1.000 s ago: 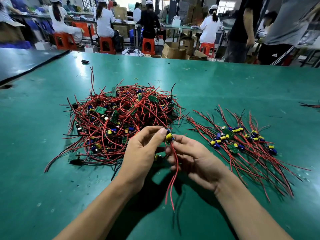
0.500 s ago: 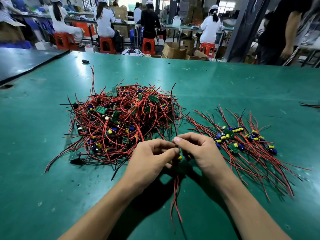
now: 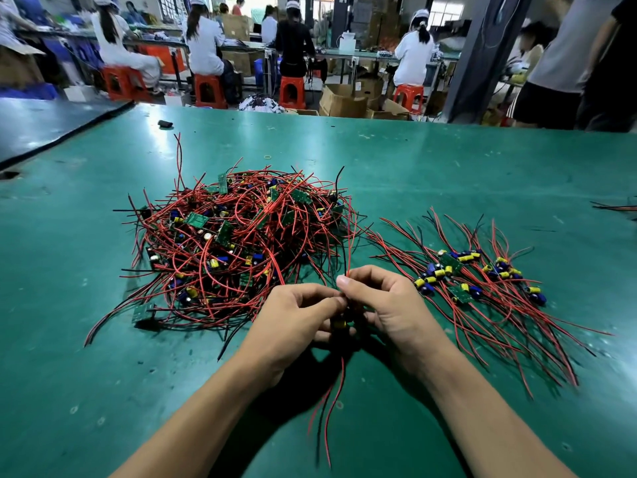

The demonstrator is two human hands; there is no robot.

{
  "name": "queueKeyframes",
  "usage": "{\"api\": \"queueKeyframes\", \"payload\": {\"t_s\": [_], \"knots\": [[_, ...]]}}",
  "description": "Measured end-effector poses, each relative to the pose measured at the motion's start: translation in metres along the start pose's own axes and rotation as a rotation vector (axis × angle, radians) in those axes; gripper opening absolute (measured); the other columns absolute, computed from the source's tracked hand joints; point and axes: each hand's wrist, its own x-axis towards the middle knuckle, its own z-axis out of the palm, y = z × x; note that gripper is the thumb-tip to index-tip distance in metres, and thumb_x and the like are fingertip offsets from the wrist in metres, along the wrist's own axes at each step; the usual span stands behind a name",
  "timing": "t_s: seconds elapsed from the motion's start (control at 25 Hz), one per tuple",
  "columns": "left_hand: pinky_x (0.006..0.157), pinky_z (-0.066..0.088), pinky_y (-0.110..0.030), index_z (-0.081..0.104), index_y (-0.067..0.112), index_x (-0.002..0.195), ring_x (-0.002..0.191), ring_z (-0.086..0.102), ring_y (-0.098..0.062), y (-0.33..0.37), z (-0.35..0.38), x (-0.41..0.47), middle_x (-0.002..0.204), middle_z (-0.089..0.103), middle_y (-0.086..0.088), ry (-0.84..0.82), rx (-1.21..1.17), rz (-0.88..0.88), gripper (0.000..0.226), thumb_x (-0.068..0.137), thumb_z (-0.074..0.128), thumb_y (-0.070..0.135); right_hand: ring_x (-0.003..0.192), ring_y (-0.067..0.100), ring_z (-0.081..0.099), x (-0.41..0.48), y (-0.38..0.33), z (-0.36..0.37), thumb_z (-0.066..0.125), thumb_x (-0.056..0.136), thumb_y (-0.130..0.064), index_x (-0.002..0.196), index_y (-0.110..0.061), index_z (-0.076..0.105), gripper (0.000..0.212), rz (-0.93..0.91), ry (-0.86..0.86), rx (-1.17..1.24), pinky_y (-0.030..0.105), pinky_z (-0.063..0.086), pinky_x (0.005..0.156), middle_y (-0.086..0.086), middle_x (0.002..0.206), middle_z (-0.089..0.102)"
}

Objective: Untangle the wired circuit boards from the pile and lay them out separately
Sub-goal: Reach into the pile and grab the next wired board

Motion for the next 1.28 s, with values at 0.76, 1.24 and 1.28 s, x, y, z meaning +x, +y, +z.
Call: {"api": "queueKeyframes", "payload": {"t_s": [0.76,1.24,1.28], "knots": [[0.051,0.045,-0.019,0.074,0.002,0.076,0.055,0.058,-0.014,0.003,-0.001,-0.001,0.063,0.066,-0.006,-0.095,0.302,0.064,0.012,0.086,0.069,0.005,0.049,0.010,0.051,0.021,0.002,-0.017,0.065,0.096,-0.021,0.077,-0.009,0.077,0.025,-0.025,0.222,-0.127,0.021,0.039,0.041,0.008,0.074,0.066],[0.055,0.050,-0.029,0.074,0.003,0.079,0.058,0.066,-0.025,0.012,-0.004,-0.003,0.067,0.071,-0.009,-0.241,0.352,0.059,0.013,0.089,0.067,0.008,0.037,0.006,0.039,0.019,-0.023,-0.030,0.067,0.092,-0.019,0.060,-0.005,0.071,0.036,0.148,0.294,0.495,0.014,0.030,0.033,0.006,0.061,0.062],[0.054,0.050,-0.030,0.074,0.001,0.079,0.056,0.066,-0.026,0.011,-0.004,-0.003,0.067,0.070,-0.011,-0.241,0.332,0.057,0.013,0.089,0.067,0.007,0.037,0.005,0.039,0.019,-0.023,-0.031,0.067,0.091,-0.019,0.059,-0.005,0.071,0.036,0.155,0.301,0.511,0.014,0.031,0.033,0.005,0.060,0.062]]}}
